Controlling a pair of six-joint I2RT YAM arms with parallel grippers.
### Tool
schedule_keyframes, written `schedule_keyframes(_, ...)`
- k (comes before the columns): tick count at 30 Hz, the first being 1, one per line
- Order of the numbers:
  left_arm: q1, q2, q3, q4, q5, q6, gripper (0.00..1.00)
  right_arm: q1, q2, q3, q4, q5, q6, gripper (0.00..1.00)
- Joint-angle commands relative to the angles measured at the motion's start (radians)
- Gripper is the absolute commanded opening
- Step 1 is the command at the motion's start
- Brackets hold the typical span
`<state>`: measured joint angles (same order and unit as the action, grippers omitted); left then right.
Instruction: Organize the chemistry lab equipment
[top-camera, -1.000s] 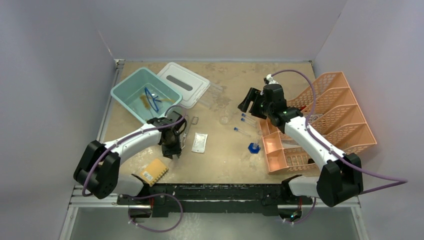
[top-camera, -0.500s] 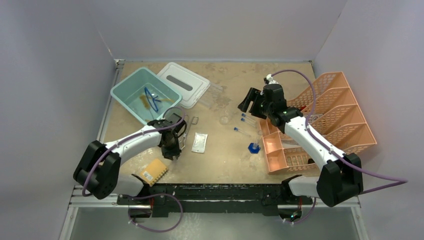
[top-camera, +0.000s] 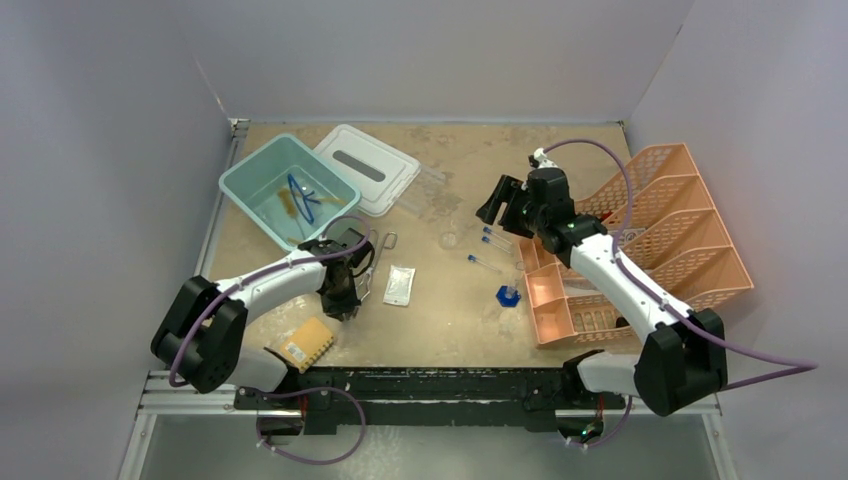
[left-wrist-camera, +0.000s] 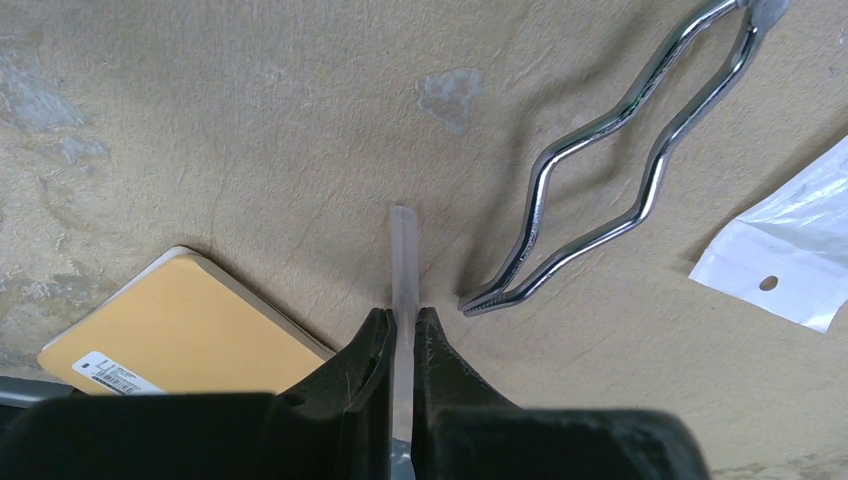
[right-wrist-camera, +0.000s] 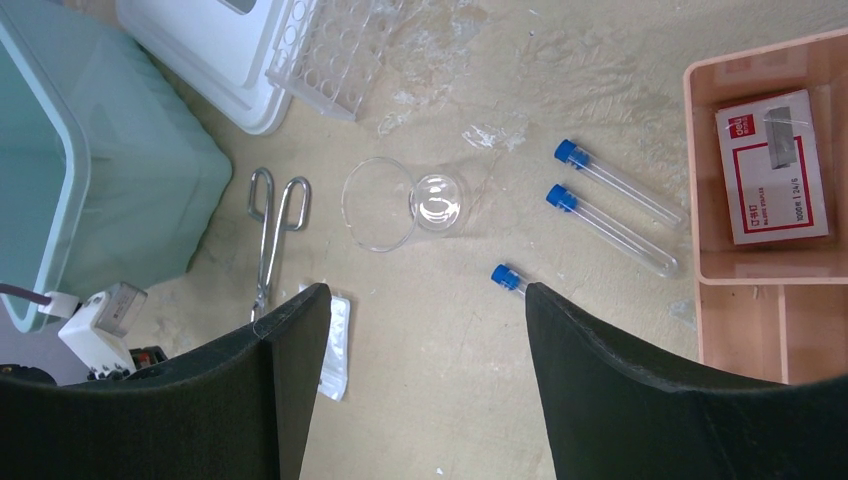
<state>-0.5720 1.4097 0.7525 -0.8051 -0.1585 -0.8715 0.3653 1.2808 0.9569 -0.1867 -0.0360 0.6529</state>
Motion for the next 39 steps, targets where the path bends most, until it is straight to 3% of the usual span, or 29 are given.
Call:
schedule_keyframes(1,-0.002,0.005,-0.009,0.042,-0.055,-0.003,0.00,-0.002,-0.041,0.001,0.006,0.017,0.002,0.73)
schedule_keyframes(9,-0.006,-0.132,0.133,-0.029,0.055,0.072,0.00,-0.002,-0.040,0.003,0.018,0.025,0.003,0.73)
schedule_keyframes(18,-0.007,-0.221,0.214,0.064,0.210,0.158,0.00,-0.001,-0.012,0.023,0.026,0.020,-0.001,0.72)
schedule_keyframes(21,-0.006,-0.229,0.277,0.076,0.144,0.186,0.00,-0.002,-0.008,0.030,0.028,0.022,-0.005,0.72)
schedule_keyframes(29,0.011,-0.137,0.582,0.017,-0.221,0.307,0.00,-0.002,0.014,0.060,0.028,0.024,-0.008,0.73)
schedule_keyframes(39,0.293,0.009,0.751,0.084,-0.298,0.263,0.00,-0.002,0.096,0.152,0.021,0.015,-0.066,0.72)
